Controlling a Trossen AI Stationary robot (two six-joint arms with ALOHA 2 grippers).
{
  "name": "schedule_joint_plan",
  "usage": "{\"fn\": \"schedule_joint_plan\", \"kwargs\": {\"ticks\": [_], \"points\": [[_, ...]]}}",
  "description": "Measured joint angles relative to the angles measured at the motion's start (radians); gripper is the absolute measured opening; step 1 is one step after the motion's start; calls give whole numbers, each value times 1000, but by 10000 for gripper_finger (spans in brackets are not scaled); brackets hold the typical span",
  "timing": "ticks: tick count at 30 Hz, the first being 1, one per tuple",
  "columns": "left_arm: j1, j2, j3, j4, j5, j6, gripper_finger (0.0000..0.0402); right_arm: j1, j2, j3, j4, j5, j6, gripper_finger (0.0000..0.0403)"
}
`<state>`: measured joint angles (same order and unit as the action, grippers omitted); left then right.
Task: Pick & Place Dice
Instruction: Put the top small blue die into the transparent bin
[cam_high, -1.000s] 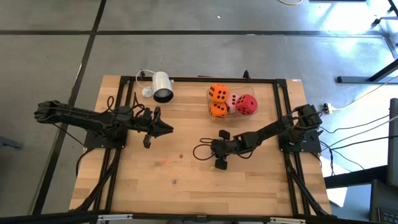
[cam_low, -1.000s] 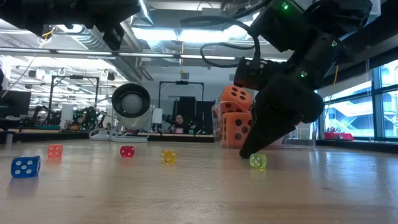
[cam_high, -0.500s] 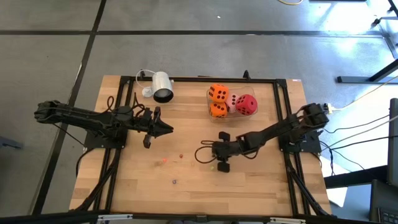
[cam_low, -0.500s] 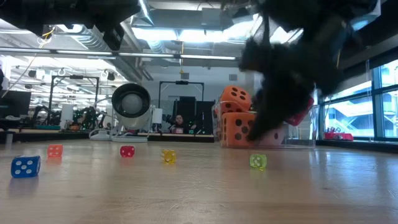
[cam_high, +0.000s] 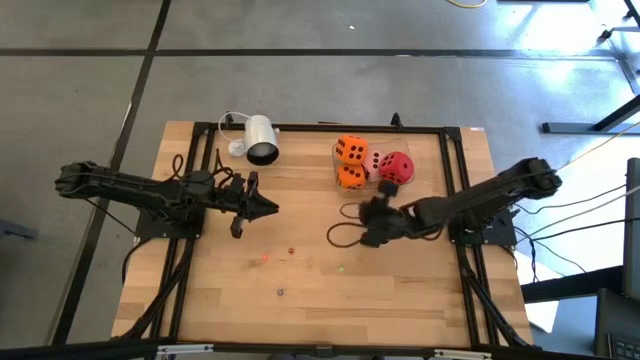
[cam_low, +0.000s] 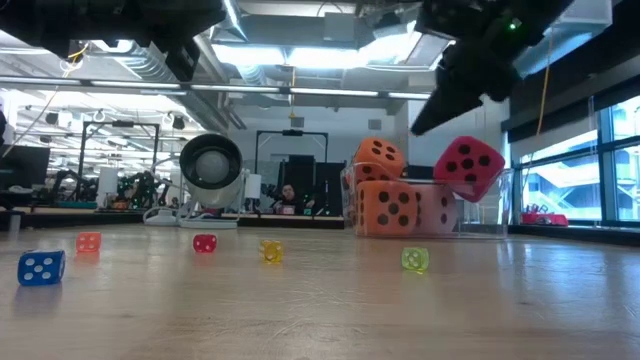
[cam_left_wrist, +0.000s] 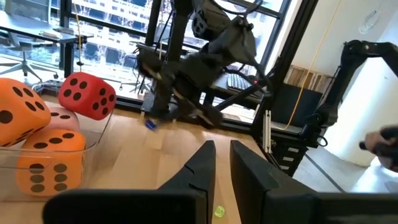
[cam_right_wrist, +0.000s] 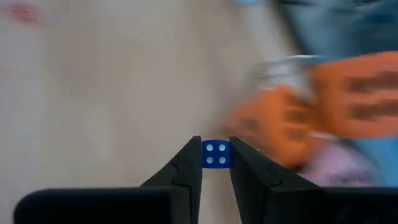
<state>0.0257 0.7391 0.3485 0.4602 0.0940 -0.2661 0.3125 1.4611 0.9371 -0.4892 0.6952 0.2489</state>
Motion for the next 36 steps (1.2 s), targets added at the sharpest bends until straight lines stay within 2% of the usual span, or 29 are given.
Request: {"fn": "schedule_joint_plan", "kwargs": {"ticks": [4, 6, 8, 14, 21, 25, 30, 36], "points": [[0, 0, 0, 0, 0, 0, 40, -28, -32, 0, -46, 242, -31, 65], [0, 0, 0, 1, 0, -1, 39, -47, -34, 0, -42, 315, -80, 57], [0, 0, 0, 3, 0, -1, 38, -72, -33, 0, -34, 346, -111, 52], [0, 0, 0, 7, 0, -8, 40, -166, -8, 0, -35, 258, -134, 65], [0, 0, 0, 7, 0, -10, 36, -247, 18, 0, -20, 251, -155, 59], [0, 0, 0, 8, 0, -10, 36, -300, 25, 0, -17, 168, -153, 61], [0, 0, 0, 12, 0, -10, 34, -350, 25, 0, 34, 54, -121, 83], [0, 0, 0, 14, 2, -19, 33, -382, 25, 0, 82, 24, -80, 117]]}}
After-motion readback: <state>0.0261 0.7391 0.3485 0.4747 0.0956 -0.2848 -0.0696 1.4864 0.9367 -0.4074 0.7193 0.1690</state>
